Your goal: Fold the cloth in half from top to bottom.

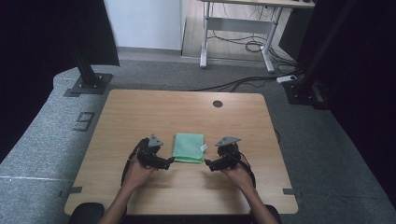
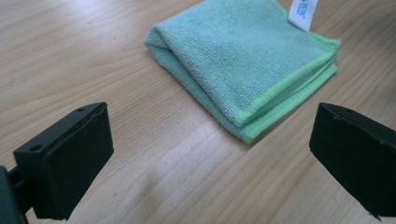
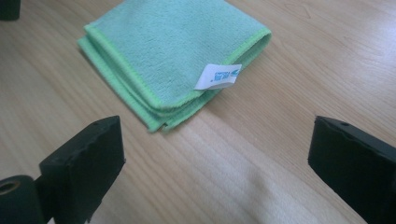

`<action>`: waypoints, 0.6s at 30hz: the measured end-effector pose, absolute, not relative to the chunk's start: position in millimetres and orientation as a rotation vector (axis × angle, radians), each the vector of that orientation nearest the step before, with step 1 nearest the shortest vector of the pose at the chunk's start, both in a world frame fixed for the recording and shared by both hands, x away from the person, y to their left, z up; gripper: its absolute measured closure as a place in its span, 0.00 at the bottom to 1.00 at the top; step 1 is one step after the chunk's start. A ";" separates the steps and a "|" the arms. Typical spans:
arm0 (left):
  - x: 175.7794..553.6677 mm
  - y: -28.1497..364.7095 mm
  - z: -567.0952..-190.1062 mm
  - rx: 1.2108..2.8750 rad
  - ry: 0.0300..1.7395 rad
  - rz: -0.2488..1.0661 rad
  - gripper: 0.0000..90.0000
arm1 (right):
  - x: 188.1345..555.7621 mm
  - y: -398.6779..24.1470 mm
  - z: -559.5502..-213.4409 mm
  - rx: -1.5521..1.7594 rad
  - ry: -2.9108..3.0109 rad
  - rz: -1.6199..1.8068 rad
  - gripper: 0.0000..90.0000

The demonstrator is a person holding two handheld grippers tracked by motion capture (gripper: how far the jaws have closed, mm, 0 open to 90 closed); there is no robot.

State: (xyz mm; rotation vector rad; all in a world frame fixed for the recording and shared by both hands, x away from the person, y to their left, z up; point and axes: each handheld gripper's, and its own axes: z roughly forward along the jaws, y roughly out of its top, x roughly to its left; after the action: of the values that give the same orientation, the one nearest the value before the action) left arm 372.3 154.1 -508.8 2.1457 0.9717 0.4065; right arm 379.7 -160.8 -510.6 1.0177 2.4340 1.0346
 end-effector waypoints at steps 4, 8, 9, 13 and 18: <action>365.9 161.6 -504.8 2.133 0.961 0.419 0.00 | 371.6 -164.6 -506.3 1.001 2.429 1.037 0.00; 358.8 166.4 -504.2 2.132 0.945 0.433 0.00 | 364.1 -168.5 -503.6 0.977 2.432 1.036 0.00; 356.9 167.2 -504.4 2.136 0.942 0.437 0.00 | 362.2 -169.5 -503.0 0.976 2.428 1.040 0.00; 349.9 171.5 -506.3 2.147 0.928 0.438 0.00 | 356.1 -174.8 -501.5 0.966 2.423 1.046 0.00; 341.9 180.2 -510.3 2.152 0.929 0.444 0.00 | 349.5 -184.5 -501.3 0.980 2.399 1.044 0.00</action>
State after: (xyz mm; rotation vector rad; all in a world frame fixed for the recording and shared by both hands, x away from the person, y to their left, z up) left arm 341.9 180.2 -510.3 2.1523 0.9294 0.4437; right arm 349.5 -184.5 -501.3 0.9796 2.3995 1.0440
